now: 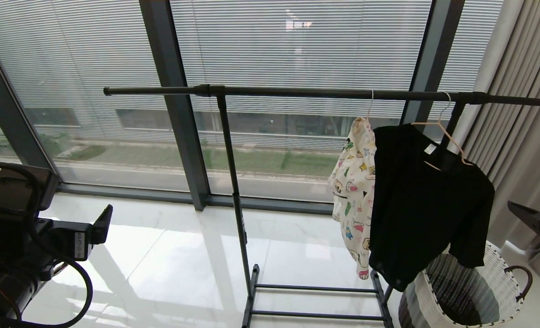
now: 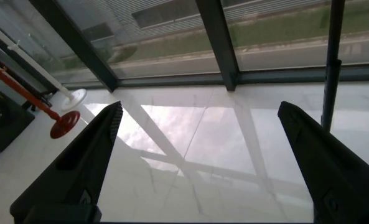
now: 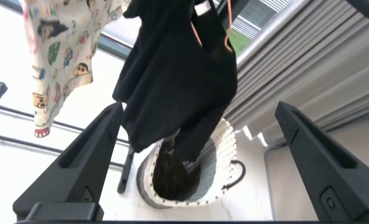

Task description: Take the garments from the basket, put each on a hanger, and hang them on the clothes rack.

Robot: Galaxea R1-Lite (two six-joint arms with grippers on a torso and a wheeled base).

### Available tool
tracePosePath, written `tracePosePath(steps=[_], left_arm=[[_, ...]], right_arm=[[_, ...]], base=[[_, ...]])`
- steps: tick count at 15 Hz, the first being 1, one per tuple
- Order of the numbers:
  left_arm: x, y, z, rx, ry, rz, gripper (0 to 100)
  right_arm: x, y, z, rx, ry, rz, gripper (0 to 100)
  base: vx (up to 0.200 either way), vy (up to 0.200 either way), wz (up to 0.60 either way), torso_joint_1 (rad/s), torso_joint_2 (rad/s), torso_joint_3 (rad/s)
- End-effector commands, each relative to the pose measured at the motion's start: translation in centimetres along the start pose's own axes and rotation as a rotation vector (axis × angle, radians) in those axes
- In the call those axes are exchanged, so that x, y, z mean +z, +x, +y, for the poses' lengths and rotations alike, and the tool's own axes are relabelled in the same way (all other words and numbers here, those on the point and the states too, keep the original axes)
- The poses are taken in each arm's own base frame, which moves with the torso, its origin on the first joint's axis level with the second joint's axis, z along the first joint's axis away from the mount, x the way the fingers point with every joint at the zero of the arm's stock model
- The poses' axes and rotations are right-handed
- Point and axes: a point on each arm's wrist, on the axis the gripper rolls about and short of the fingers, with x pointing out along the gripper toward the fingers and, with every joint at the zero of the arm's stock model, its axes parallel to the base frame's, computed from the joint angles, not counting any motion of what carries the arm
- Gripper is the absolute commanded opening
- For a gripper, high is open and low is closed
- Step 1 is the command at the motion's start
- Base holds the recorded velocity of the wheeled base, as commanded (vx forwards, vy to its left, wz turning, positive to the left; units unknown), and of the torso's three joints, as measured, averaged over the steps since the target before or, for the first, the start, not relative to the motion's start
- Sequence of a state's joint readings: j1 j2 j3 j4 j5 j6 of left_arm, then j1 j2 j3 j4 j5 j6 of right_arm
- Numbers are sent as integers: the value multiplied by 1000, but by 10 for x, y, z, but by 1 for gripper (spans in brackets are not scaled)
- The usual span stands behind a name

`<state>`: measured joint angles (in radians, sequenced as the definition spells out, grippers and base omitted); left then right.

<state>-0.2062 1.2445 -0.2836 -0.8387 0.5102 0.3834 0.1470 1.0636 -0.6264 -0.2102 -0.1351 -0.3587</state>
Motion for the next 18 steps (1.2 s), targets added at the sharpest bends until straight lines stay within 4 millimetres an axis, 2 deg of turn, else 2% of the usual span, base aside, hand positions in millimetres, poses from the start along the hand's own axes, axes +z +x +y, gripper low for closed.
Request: tracePosePath(steps=[1,6,10,13,18], left_arm=[[-1,-3,2,4,-4,-6,100],[-14,-13,7,25,-52,16,100],[-33,-27,19,97,-92,52,100],[-38,-37,22,103,-96,36,100],[-42,-39,26,161,-101,57,100]], right_arm=[[0,1,0,1,0,1,100],[-7,-8,1,-4,-49,-2,100],[-9,-11,1,-8,-46,-3,100],[-10,-11,2,-6,-48,-1,100],[-10,-11,2,-6,-47,-1,100]], base=[[0,0,0,0,0,0],[0,0,0,0,0,0],[0,0,0,0,0,0],[0,0,0,-150,339,183],[0,0,0,-223,509,280]])
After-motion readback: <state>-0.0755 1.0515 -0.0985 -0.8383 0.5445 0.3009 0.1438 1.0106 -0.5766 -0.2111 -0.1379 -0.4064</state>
